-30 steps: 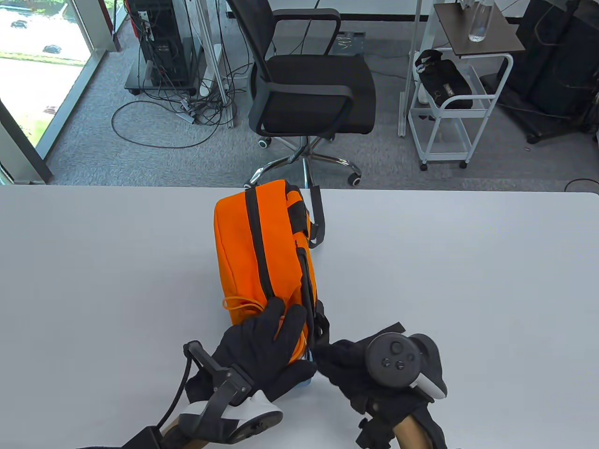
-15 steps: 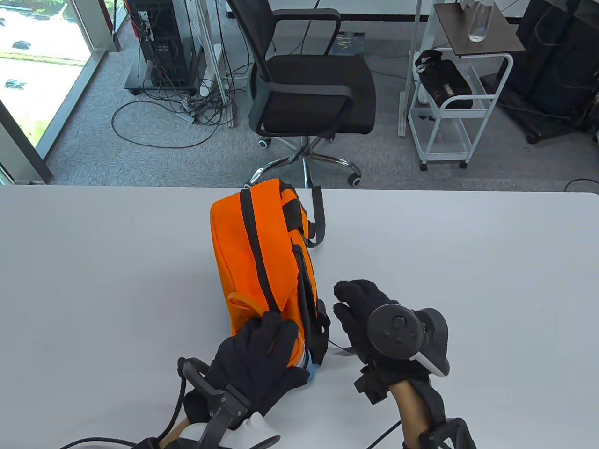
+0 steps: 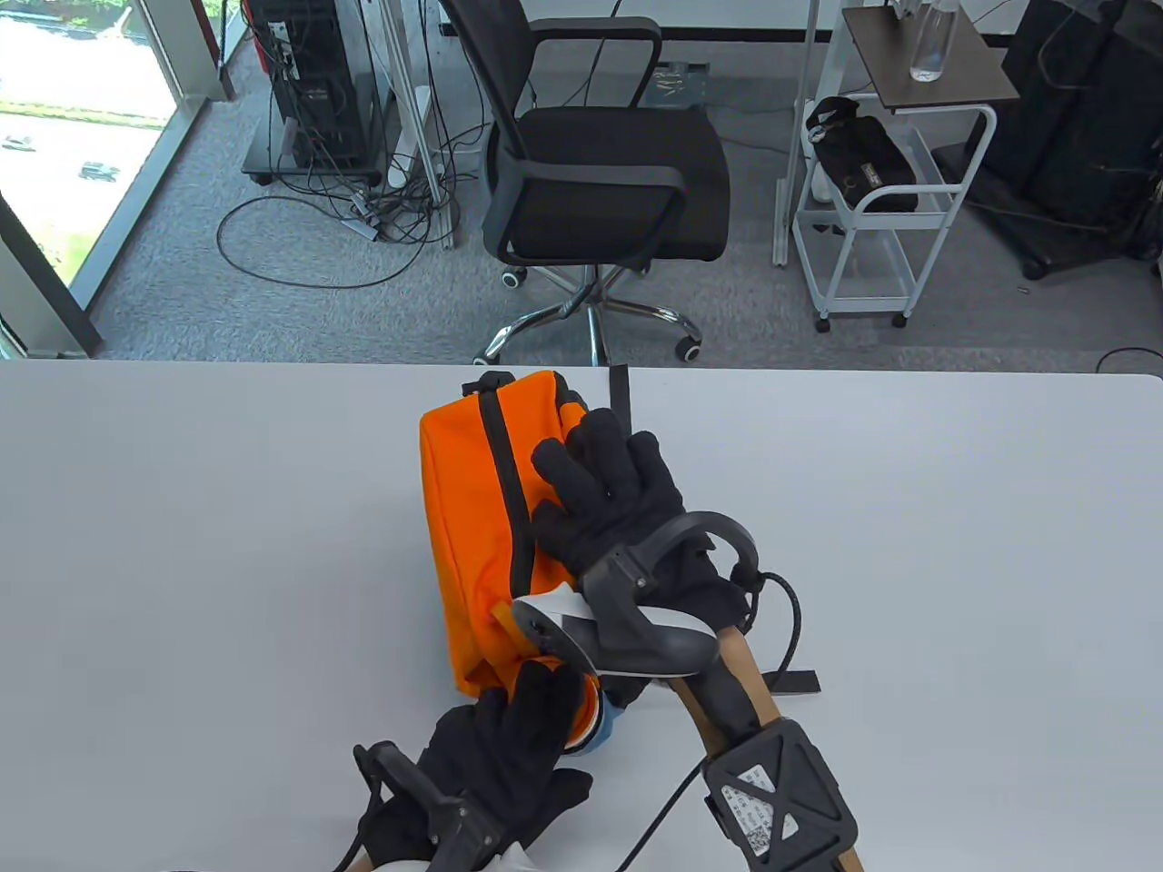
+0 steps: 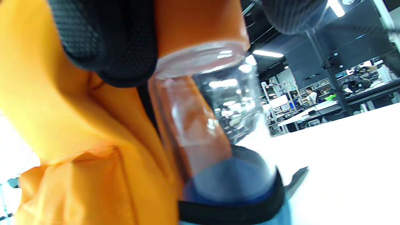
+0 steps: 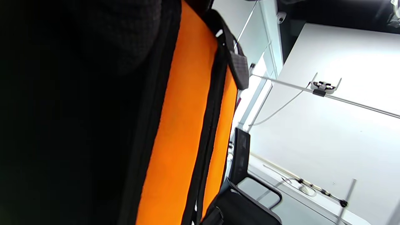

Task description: Pack school bag

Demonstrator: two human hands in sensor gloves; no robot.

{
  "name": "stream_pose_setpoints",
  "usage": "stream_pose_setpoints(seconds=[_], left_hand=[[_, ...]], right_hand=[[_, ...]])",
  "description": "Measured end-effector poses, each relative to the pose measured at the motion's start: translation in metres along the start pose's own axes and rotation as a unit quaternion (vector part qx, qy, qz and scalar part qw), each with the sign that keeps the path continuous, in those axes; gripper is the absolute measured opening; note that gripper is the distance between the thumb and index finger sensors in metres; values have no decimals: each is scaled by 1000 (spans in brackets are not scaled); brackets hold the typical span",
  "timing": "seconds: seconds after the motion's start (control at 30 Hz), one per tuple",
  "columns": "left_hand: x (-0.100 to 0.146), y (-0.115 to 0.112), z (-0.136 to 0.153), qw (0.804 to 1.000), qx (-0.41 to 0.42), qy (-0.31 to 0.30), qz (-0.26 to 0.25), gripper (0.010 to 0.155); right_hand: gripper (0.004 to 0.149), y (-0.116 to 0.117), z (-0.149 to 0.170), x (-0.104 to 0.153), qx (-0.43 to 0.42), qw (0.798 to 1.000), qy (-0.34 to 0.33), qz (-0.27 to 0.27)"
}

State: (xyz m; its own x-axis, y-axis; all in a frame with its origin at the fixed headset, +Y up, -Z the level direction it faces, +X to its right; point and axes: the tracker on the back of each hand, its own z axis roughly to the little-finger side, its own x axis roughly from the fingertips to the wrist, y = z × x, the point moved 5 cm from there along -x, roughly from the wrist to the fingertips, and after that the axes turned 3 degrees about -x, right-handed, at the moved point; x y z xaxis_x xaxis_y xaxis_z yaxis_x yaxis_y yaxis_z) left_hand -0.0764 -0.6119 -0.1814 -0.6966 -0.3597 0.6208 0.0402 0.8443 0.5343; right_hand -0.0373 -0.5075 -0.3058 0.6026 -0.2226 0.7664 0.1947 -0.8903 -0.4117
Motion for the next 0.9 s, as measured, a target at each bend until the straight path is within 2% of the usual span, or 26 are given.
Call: stream_pose_setpoints(seconds=[0.1, 0.2, 0.23, 0.3, 0.33, 0.4, 0.43, 0.47, 0.5, 0.53, 0.57, 0.63, 0.67, 0.7, 0.77, 0.83, 0.87, 0.9], left_hand=[[-3, 3, 37, 999, 20, 35, 4, 77], [-1, 5, 75, 989, 108, 74, 62, 73], [1, 8, 84, 988, 109, 84, 74, 72], [5, 15, 107, 993, 57, 71, 77, 67], [9, 17, 123, 991, 55, 106, 62, 66], [11, 1, 142, 968, 192, 146, 64, 81], [13, -13, 150, 944, 261, 187, 73, 87], [11, -27, 156, 930, 291, 206, 86, 92], [10, -35, 162, 930, 279, 217, 100, 93], [10, -43, 172, 936, 245, 231, 105, 92], [10, -47, 178, 939, 228, 238, 98, 88], [13, -53, 189, 929, 245, 271, 51, 81], [15, -53, 192, 921, 261, 287, 22, 76], [14, -55, 193, 918, 274, 287, 11, 73], [12, -59, 194, 912, 288, 292, 17, 67], [8, -60, 194, 905, 319, 281, -2, 57], [4, -60, 194, 903, 338, 264, -17, 51], [0, -61, 195, 905, 348, 243, -35, 49]], right_hand=[[43, -10, -4, -4, 1, 1000, 7, -5], [41, -21, -4, -6, 2, 999, 37, 25], [42, -22, -6, -9, 4, 999, 37, 36], [45, -25, -13, -16, 11, 996, 66, 51], [47, -27, -17, -19, -11, 994, 91, 61], [55, -28, -21, -23, -86, 985, 132, 74], [60, -24, -26, -27, -146, 977, 142, 62], [68, -17, -34, -29, -214, 968, 130, 10], [69, -16, -38, -27, -260, 959, 113, -21], [80, -17, -41, -21, -320, 943, 76, -43], [80, -20, -36, -14, -340, 937, 69, -41], [66, -31, -10, 7, -367, 927, 66, 36], [62, -33, 12, 21, -379, 917, 94, 86], [59, -28, 37, 36, -384, 902, 147, 134], [58, -7, 75, 54, -375, 882, 229, 169], [68, 36, 97, 58, -417, 871, 241, 98], [74, 65, 97, 59, -462, 857, 227, 13], [80, 86, 92, 62, -500, 838, 217, -30]])
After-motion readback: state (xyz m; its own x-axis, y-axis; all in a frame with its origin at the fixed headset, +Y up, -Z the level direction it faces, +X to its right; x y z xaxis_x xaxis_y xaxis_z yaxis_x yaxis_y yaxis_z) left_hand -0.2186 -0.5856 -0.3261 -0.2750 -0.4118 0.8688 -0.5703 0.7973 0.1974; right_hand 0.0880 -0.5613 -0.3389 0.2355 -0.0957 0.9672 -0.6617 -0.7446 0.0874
